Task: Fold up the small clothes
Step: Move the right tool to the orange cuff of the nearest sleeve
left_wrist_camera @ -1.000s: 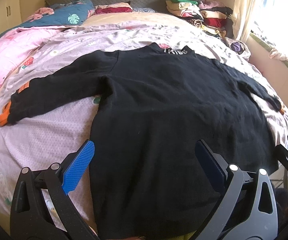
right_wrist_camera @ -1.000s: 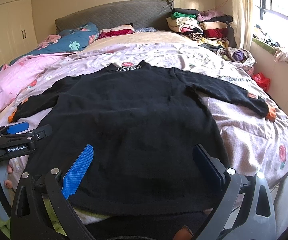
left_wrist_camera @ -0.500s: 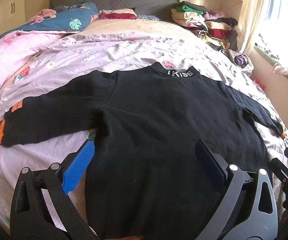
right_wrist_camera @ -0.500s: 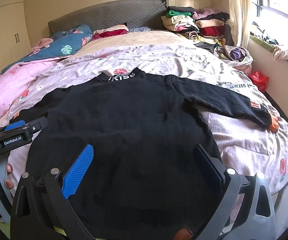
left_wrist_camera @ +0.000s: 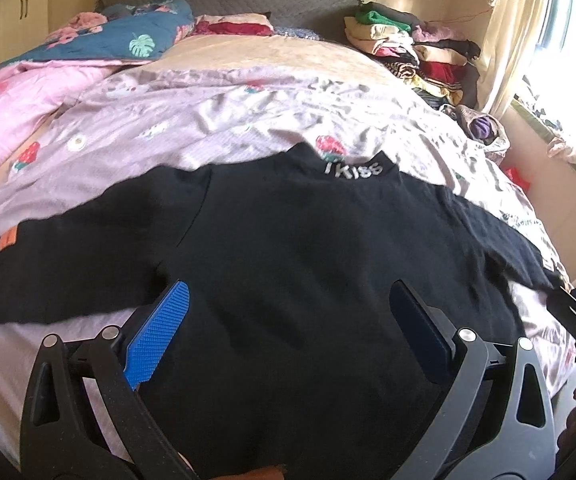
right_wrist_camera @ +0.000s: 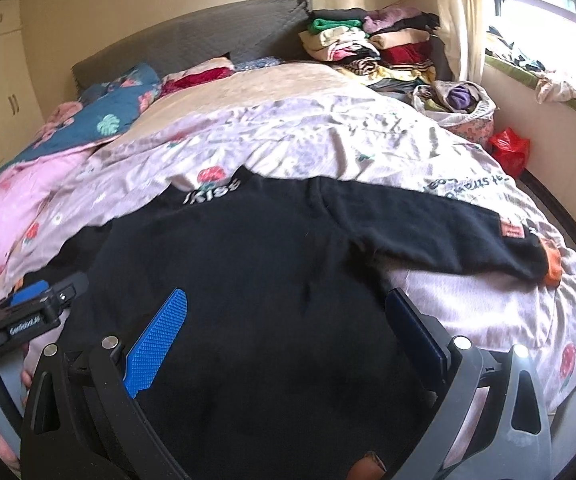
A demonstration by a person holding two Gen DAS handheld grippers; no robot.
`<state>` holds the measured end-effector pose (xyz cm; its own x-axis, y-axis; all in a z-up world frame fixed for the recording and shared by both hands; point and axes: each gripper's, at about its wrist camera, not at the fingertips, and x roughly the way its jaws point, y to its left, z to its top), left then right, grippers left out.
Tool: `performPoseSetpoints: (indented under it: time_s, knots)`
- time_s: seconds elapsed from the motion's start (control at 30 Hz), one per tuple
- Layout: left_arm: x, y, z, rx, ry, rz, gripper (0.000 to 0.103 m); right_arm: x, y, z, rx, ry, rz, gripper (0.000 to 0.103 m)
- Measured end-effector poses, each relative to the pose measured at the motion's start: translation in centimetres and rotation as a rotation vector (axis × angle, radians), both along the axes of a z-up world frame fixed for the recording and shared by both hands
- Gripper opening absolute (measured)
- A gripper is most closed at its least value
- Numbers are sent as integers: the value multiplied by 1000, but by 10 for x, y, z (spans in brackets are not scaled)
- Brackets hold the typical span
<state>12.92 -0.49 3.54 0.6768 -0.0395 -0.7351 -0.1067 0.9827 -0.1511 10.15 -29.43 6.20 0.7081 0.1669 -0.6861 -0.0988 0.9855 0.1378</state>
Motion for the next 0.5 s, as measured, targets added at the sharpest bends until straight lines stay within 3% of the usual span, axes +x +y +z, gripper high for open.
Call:
performPoseSetpoints:
  time_s: [0.5]
  knots:
    - [76,-47,14,16,21,-64,94,68,-67,16,81,-6,-166,99]
